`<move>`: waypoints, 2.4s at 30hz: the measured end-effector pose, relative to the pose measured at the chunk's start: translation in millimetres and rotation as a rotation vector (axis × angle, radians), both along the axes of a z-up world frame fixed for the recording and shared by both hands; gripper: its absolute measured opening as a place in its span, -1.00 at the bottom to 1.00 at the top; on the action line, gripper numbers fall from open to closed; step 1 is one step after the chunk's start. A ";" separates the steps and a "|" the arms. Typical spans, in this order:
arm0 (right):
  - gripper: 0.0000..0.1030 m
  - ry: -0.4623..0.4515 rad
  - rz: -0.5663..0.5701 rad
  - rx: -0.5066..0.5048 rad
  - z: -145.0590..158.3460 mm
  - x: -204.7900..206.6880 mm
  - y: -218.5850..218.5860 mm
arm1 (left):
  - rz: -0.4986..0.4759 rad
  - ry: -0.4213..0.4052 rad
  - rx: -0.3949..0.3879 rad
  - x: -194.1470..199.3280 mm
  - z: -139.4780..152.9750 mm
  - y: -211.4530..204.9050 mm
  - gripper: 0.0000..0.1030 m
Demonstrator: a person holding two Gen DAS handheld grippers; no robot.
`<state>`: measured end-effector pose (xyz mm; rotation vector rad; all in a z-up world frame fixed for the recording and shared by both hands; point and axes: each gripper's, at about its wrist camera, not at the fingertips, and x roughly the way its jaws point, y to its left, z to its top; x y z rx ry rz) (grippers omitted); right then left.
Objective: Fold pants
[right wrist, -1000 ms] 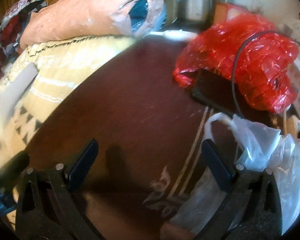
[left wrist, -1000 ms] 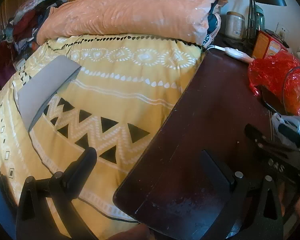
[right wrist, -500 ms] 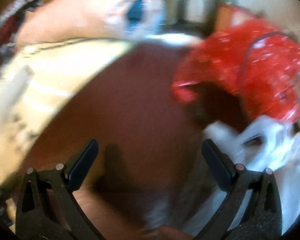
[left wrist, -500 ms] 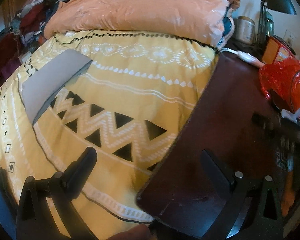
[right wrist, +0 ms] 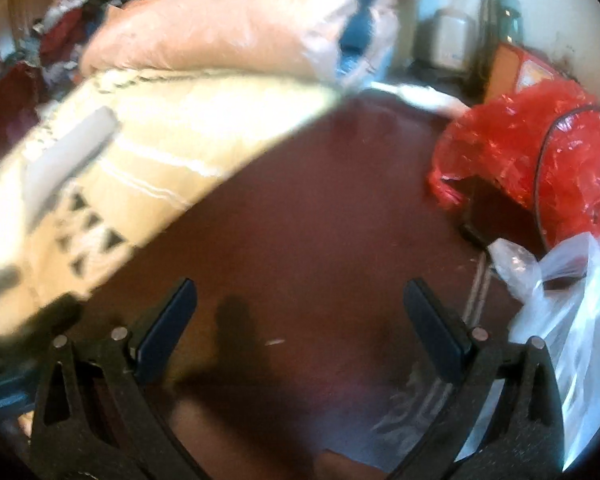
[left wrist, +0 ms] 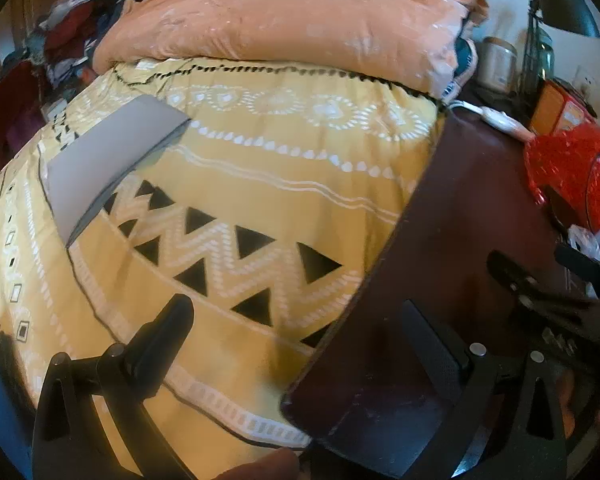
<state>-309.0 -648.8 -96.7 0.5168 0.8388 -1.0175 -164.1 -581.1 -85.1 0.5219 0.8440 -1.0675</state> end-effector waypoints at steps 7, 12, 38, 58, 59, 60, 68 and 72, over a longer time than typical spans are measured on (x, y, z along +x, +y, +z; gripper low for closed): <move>1.00 -0.013 -0.177 0.031 -3.9 -44.2 -36.9 | -0.061 0.005 0.001 -21.2 -2.2 -21.5 1.00; 0.94 -0.002 -0.173 -0.006 0.2 -64.2 -45.3 | -0.123 -0.020 0.008 -40.2 -5.6 -38.2 1.00; 0.99 0.115 -0.307 -0.103 15.5 -86.1 -32.2 | -0.240 0.115 0.024 -63.0 -24.4 -141.5 1.00; 1.00 0.192 -0.264 -0.100 11.3 -72.3 -0.6 | -0.311 0.058 0.025 -92.5 -20.5 -224.5 1.00; 1.00 0.194 -0.255 -0.102 11.3 -73.1 -0.4 | -0.314 0.059 0.024 -92.3 -20.5 -224.8 1.00; 1.00 0.196 -0.252 -0.103 11.4 -73.7 -0.7 | -0.321 0.059 0.024 -92.5 -20.3 -225.8 1.00; 1.00 0.189 -0.240 -0.099 12.7 -73.0 -3.9 | -0.524 0.073 -0.093 -106.6 2.7 -207.3 0.95; 1.00 0.190 -0.236 -0.104 13.1 -74.8 1.4 | -0.555 0.052 -0.023 -124.5 -10.4 -223.4 0.96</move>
